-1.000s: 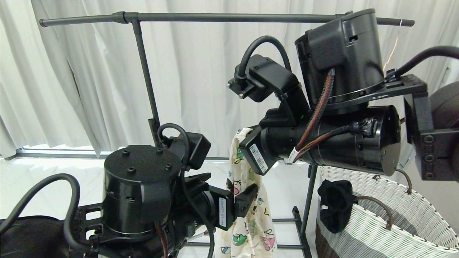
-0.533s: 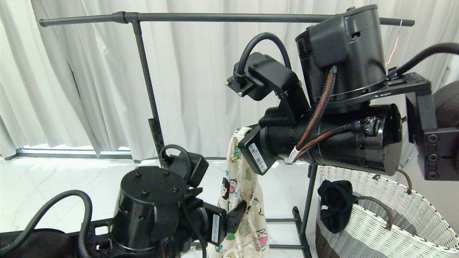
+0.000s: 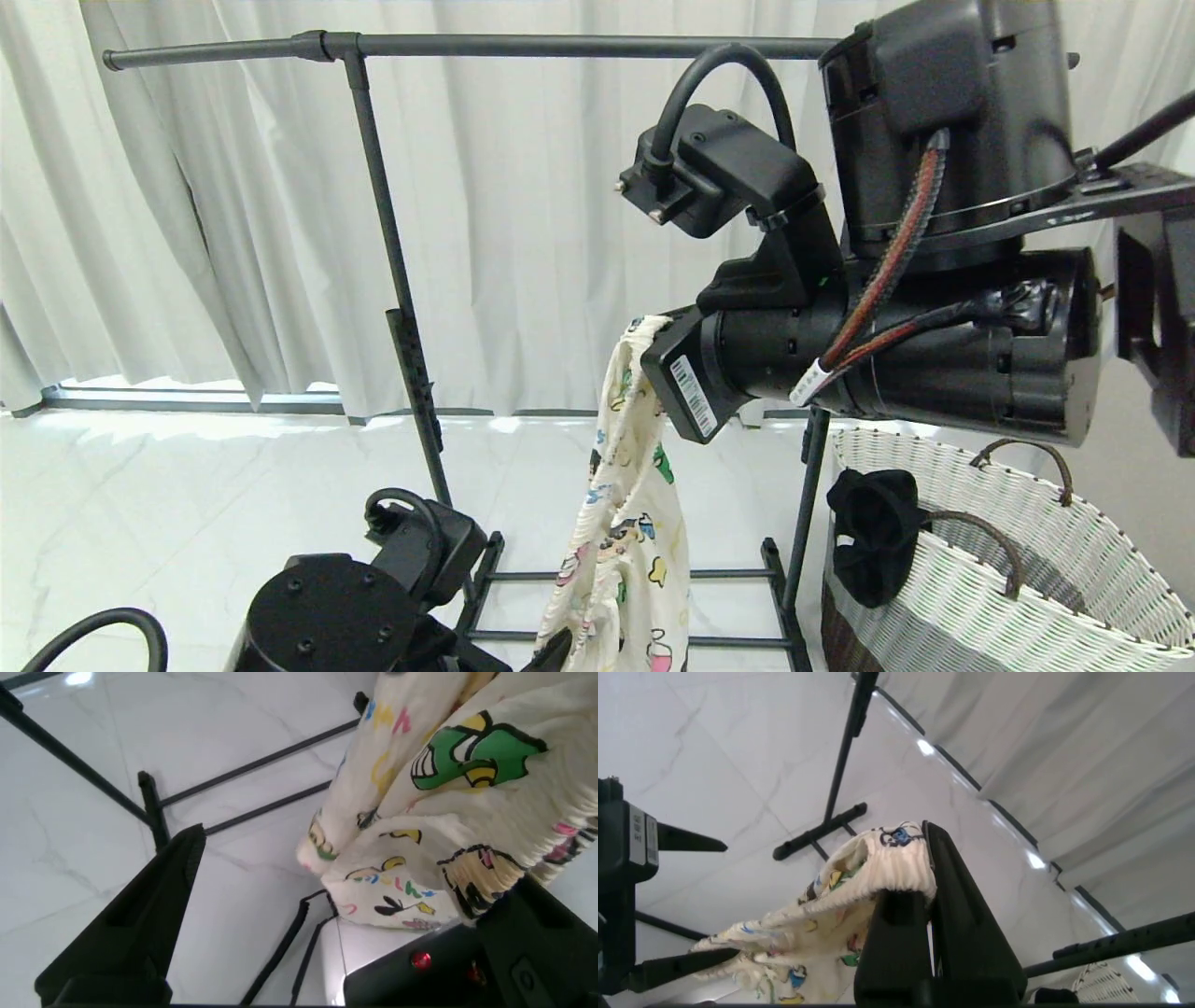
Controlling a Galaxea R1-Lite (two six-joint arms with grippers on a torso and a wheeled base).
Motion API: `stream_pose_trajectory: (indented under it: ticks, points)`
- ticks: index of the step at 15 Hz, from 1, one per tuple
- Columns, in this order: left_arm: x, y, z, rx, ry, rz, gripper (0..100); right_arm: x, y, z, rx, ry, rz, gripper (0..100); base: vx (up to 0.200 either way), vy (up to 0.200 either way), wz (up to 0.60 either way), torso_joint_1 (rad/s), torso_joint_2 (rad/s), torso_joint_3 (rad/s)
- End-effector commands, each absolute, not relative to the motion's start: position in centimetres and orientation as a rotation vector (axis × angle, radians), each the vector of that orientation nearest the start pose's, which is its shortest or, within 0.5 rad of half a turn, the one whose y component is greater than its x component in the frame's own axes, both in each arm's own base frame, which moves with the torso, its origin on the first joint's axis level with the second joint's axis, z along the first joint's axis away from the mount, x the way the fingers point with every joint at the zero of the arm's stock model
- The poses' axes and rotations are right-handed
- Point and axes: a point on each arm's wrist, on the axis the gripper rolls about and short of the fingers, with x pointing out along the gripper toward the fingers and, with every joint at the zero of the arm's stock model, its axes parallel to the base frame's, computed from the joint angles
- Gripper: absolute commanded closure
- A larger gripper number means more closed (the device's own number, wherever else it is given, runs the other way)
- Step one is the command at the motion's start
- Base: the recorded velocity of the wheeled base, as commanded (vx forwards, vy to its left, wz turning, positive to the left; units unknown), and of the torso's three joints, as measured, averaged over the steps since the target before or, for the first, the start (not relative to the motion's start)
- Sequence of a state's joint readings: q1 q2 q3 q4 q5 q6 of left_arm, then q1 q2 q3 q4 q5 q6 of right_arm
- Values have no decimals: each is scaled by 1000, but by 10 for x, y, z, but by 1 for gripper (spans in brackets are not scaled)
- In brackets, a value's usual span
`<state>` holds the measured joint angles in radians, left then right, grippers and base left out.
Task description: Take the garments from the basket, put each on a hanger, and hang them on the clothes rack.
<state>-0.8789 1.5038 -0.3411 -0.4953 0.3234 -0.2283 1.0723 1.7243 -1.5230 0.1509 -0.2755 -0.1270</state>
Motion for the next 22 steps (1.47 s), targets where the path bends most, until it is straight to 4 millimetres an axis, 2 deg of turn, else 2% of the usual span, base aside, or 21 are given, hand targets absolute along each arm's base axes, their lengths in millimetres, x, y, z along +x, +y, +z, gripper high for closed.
stream_pose_trajectory:
  ticks: [1, 3, 4, 6, 8, 12, 14, 15, 17, 20, 21, 22]
  points:
    - [130, -145, 107, 163, 609, -465, 0, 160, 281, 305, -337, 222, 806, 100, 0, 0, 0, 0, 0, 0]
    - [130, -145, 106, 164, 610, -465, 0, 159, 280, 305, -336, 221, 806, 100, 0, 0, 0, 0, 0, 0]
    - [130, -145, 106, 164, 610, -467, 100, 159, 279, 305, -336, 221, 805, 100, 0, 0, 0, 0, 0, 0]
    - [129, -145, 108, 165, 605, -468, 100, 155, 269, 302, -347, 233, 791, 100, 0, 0, 0, 0, 0, 0]
    - [126, -144, 110, 203, 579, -475, 100, 154, 248, 297, -365, 255, 729, 100, 0, 0, 0, 0, 0, 0]
    - [110, -124, 114, 300, 510, -481, 100, 134, 173, 284, -383, 310, 617, 100, 0, 0, 0, 0, 0, 0]
    - [118, -132, 134, 262, 436, -482, 100, 116, 136, 282, -388, 333, 581, 100, 0, 0, 0, 0, 0, 0]
    - [126, -141, 155, 220, 374, -476, 100, 107, 122, 282, -381, 327, 573, 100, 0, 0, 0, 0, 0, 0]
    - [138, -154, 205, 194, 338, -477, 100, 97, 111, 284, -364, 304, 574, 100, 0, 0, 0, 0, 0, 0]
    - [148, -161, 291, 176, 319, -462, 100, 98, 112, 300, -333, 257, 581, 100, 0, 0, 0, 0, 0, 0]
    - [150, -161, 302, 171, 315, -453, 100, 98, 113, 303, -326, 248, 581, 100, 0, 0, 0, 0, 0, 0]
    - [160, -159, 333, 139, 279, -417, 100, 99, 114, 318, -302, 207, 580, 100, 0, 0, 0, 0, 0, 0]
